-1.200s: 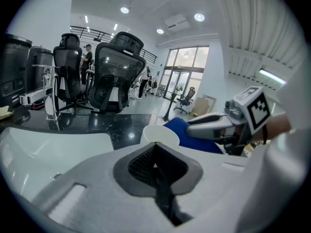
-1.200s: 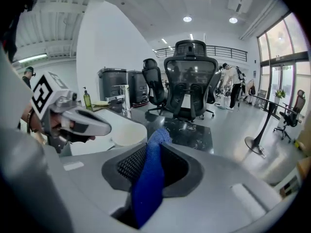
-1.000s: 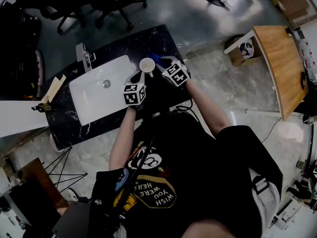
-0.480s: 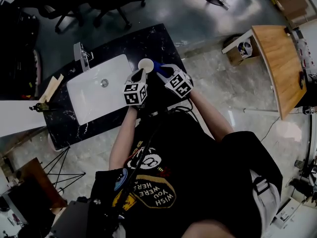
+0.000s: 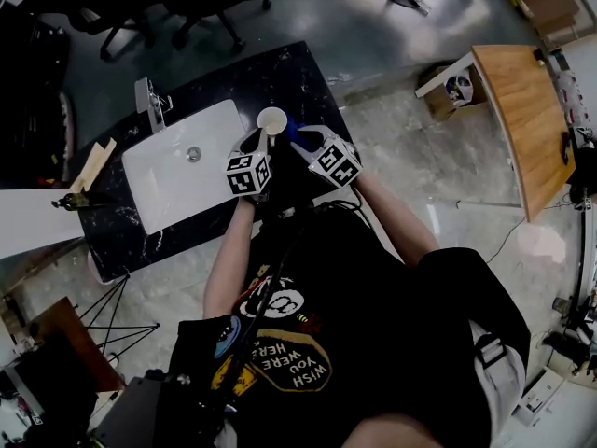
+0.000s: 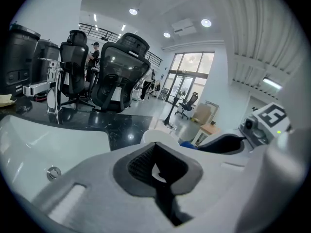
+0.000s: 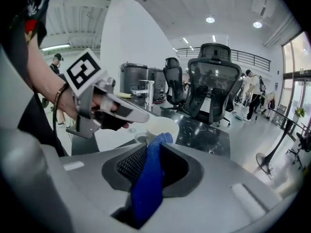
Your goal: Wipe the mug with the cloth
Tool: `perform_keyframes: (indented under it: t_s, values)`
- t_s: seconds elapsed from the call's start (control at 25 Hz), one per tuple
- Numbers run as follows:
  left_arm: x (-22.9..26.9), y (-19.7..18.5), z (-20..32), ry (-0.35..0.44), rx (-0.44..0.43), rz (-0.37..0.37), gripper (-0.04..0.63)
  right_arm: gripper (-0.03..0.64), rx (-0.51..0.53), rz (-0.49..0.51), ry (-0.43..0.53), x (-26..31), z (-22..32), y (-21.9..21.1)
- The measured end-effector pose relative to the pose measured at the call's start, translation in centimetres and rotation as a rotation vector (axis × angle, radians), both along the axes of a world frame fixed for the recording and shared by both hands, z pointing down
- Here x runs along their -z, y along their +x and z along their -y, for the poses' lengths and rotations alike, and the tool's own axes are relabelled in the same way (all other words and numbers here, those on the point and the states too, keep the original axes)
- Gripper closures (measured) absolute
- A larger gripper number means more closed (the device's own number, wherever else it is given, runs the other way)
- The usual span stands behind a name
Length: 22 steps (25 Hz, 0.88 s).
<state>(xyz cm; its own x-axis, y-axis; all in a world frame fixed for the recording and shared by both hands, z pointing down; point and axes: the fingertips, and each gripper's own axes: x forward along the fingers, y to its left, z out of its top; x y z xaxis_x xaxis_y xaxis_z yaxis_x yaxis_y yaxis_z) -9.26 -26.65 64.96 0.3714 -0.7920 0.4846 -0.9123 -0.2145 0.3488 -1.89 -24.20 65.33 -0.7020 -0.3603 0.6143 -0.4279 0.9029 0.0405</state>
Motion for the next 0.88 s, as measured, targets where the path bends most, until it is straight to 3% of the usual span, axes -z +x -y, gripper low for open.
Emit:
perform_keyframes:
  t_s: [0.08,0.28,0.36,0.56,0.8,0.88]
  values:
    - [0.1,0.0,0.0,0.003,0.004,-0.002,0.592,0.525,0.013,0.029,-0.003,0.4,-0.9,-0.1]
    - [0.5,0.1,-0.2,0.005,-0.004,-0.012,0.591,0.525,-0.172,0.049,0.007,0.7,3.6,2.1]
    - [0.5,0.1,-0.2,0.008,-0.006,-0.013,0.592,0.525,-0.188,0.045,0.022,1.0,5.6,1.6]
    - [0.2,0.9,-0.4,-0.004,-0.027,-0.012,0.592,0.525,-0.142,0.013,-0.022,-1.2,5.3,0.4]
    - [0.4,1.3,-0.2,0.005,-0.029,-0.021,0.592,0.525,-0.016,0.062,-0.013,-0.2,-0.2,-0.2]
    - [0.5,1.3,-0.3,0.013,-0.027,-0.011,0.592,0.525,-0.037,0.074,-0.009,-0.2,-0.2,0.4]
